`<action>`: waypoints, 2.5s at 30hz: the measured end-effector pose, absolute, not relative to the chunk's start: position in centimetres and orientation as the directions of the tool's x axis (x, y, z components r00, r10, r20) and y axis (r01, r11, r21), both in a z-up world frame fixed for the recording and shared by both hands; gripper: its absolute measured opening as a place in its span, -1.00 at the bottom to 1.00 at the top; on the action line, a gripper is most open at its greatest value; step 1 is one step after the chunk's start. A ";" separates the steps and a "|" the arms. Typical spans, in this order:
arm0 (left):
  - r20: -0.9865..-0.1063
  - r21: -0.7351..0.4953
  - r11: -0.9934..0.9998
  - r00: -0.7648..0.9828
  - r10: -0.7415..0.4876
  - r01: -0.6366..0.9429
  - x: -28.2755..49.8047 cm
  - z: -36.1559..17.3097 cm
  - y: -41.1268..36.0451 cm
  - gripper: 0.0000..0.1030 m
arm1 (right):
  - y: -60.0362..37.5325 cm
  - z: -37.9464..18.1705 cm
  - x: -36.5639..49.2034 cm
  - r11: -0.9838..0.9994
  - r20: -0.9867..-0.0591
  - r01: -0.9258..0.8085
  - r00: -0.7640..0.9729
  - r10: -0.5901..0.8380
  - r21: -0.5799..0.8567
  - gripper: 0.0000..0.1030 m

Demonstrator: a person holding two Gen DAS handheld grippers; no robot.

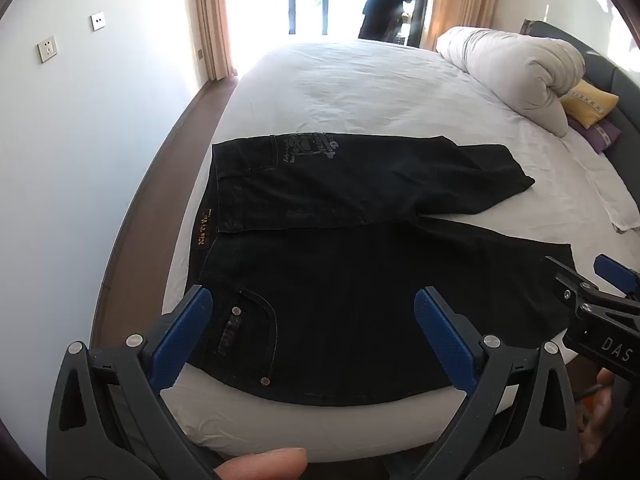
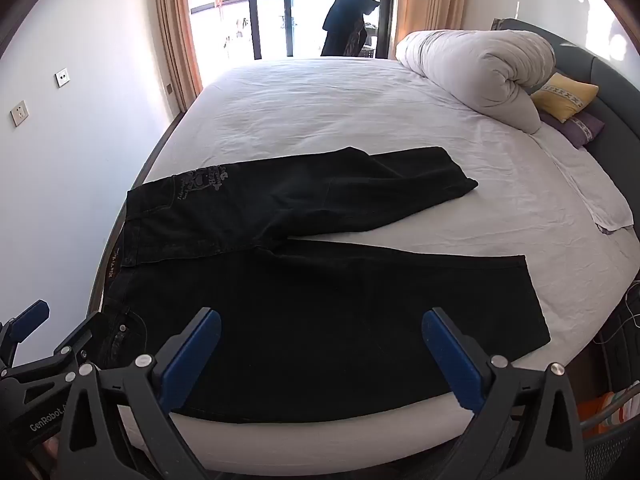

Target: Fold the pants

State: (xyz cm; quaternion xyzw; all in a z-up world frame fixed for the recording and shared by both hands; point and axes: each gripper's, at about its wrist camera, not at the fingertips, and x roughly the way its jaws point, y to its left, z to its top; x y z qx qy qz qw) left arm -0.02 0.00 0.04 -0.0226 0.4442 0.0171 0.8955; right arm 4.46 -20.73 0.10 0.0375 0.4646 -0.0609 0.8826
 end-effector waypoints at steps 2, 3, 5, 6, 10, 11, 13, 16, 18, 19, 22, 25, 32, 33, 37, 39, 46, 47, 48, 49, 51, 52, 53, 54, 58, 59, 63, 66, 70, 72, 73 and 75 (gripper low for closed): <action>-0.796 -0.025 0.998 0.606 0.012 -0.052 0.0 0.1 0.1 1.00 | -20.7 0.1 4.5 0.990 -0.825 0.141 0.560 -0.073 0.008 1.00; -0.795 -0.024 0.998 0.606 0.014 -0.054 0.0 0.1 0.1 1.00 | -20.8 0.1 4.5 0.990 -0.825 0.141 0.560 -0.074 0.007 1.00; -0.798 -0.020 0.998 0.603 0.016 -0.053 0.0 0.0 0.0 1.00 | -21.0 0.1 4.5 0.990 -0.825 0.143 0.560 -0.075 0.007 1.00; -0.798 -0.020 0.998 0.603 0.016 -0.054 -0.1 0.1 0.0 1.00 | -21.0 0.1 4.6 0.990 -0.825 0.143 0.560 -0.074 0.009 1.00; -0.800 -0.020 0.998 0.600 0.017 -0.056 -0.4 -0.3 -1.0 1.00 | -21.5 0.1 4.6 0.990 -0.825 0.143 0.560 -0.075 0.006 1.00; -0.801 -0.021 0.998 0.598 0.016 -0.055 -0.6 -0.3 -0.9 1.00 | -20.7 -0.1 4.6 0.990 -0.825 0.139 0.558 -0.083 -0.005 1.00; -0.803 -0.025 0.998 0.596 0.010 -0.051 -0.5 -0.6 -0.6 1.00 | -20.7 -0.1 4.6 0.990 -0.825 0.139 0.559 -0.083 -0.006 1.00; -0.805 -0.027 0.998 0.593 0.007 -0.049 -0.3 -0.8 -0.3 1.00 | -20.7 -0.1 4.6 0.990 -0.826 0.139 0.558 -0.084 -0.007 1.00; -0.806 -0.025 0.998 0.591 0.010 -0.051 -0.3 -0.8 -0.4 1.00 | -20.6 -0.1 4.6 0.990 -0.826 0.139 0.557 -0.085 -0.009 1.00; -0.806 -0.025 0.998 0.591 0.010 -0.051 -0.3 -0.9 -0.4 1.00 | -20.7 -0.1 4.6 0.990 -0.826 0.139 0.558 -0.085 -0.008 1.00; -0.808 -0.022 0.998 0.589 0.013 -0.052 -0.4 -1.2 -0.4 1.00 | -20.6 -0.1 4.7 0.990 -0.826 0.139 0.558 -0.086 -0.009 1.00; -0.809 -0.021 0.998 0.587 0.013 -0.052 -0.5 -1.4 -0.5 1.00 | -20.6 -0.1 4.7 0.990 -0.826 0.138 0.558 -0.086 -0.010 1.00; -0.814 -0.021 0.999 0.581 0.012 -0.050 -0.5 -1.8 -0.3 1.00 | -21.0 -0.1 4.5 0.990 -0.826 0.139 0.557 -0.088 -0.012 1.00; -0.814 -0.020 0.999 0.580 0.012 -0.050 -0.5 -1.8 -0.3 1.00 | -21.0 -0.1 4.5 0.990 -0.826 0.139 0.557 -0.088 -0.012 1.00; -0.815 -0.021 0.999 0.580 0.012 -0.050 -0.4 -1.7 -0.3 1.00 | -21.3 -0.2 4.4 0.990 -0.826 0.138 0.557 -0.087 -0.012 1.00; -0.815 -0.021 0.999 0.579 0.012 -0.049 -0.3 -1.7 -0.3 1.00 | -21.4 -0.2 4.4 0.990 -0.827 0.138 0.556 -0.086 -0.011 1.00; -0.816 -0.020 0.999 0.578 0.012 -0.050 -0.2 -1.7 -0.3 1.00 | -21.8 -0.3 4.3 0.990 -0.826 0.138 0.556 -0.089 -0.014 1.00; -0.815 -0.021 0.999 0.579 0.012 -0.050 -0.3 -1.8 -0.3 1.00 | -21.6 -0.3 4.3 0.990 -0.827 0.138 0.556 -0.089 -0.014 1.00; -0.816 -0.021 0.999 0.579 0.012 -0.050 -0.3 -1.8 -0.3 1.00 | -21.7 -0.3 4.3 0.990 -0.827 0.137 0.555 -0.088 -0.014 1.00; -0.816 -0.021 0.999 0.578 0.012 -0.050 -0.2 -1.7 -0.3 1.00 | -21.6 -0.3 4.3 0.990 -0.827 0.138 0.555 -0.089 -0.014 1.00; -0.816 -0.020 0.999 0.578 0.013 -0.050 -0.2 -1.8 -0.3 1.00 | -21.7 -0.3 4.3 0.990 -0.827 0.137 0.555 -0.089 -0.014 1.00; -0.817 -0.020 0.999 0.577 0.013 -0.050 -0.2 -1.7 -0.3 1.00 | -21.6 -0.3 4.3 0.990 -0.827 0.137 0.556 -0.089 -0.014 1.00; -0.817 -0.020 0.999 0.577 0.012 -0.050 -0.1 -1.7 -0.3 1.00 | -21.6 -0.3 4.3 0.990 -0.827 0.138 0.555 -0.090 -0.015 1.00; -0.817 -0.021 0.999 0.577 0.012 -0.050 -0.1 -1.7 -0.3 1.00 | -21.5 -0.3 4.3 0.990 -0.827 0.137 0.555 -0.089 -0.015 1.00; -0.817 -0.021 0.999 0.577 0.012 -0.050 -0.1 -1.7 -0.3 1.00 | -21.6 -0.4 4.3 0.990 -0.827 0.138 0.554 -0.091 -0.016 1.00; -0.817 -0.021 0.999 0.577 0.012 -0.050 -0.1 -1.7 -0.3 1.00 | -21.6 -0.4 4.2 0.990 -0.827 0.138 0.554 -0.091 -0.016 1.00; -0.817 -0.021 0.999 0.576 0.012 -0.050 -0.1 -1.6 -0.3 1.00 | -21.5 -0.4 4.2 0.990 -0.827 0.138 0.554 -0.091 -0.017 1.00; -0.818 -0.021 0.999 0.576 0.012 -0.050 -0.1 -1.6 -0.3 1.00 | -21.5 -0.4 4.3 0.990 -0.828 0.138 0.554 -0.091 -0.017 1.00; -0.818 -0.020 0.999 0.575 0.012 -0.050 -0.1 -1.7 -0.3 1.00 | -21.5 -0.4 4.2 0.990 -0.828 0.138 0.553 -0.091 -0.017 1.00; -0.818 -0.020 0.999 0.575 0.012 -0.051 -0.1 -1.7 -0.3 1.00 | -21.5 -0.4 4.2 0.990 -0.828 0.138 0.553 -0.092 -0.018 1.00; -0.818 -0.021 0.999 0.575 0.012 -0.050 0.0 -1.7 -0.3 1.00 | -21.6 -0.4 4.2 0.990 -0.828 0.137 0.553 -0.092 -0.018 1.00; -0.818 -0.021 0.999 0.575 0.012 -0.050 0.0 -1.6 -0.3 1.00 | -21.5 -0.5 4.3 0.990 -0.828 0.138 0.554 -0.092 -0.018 1.00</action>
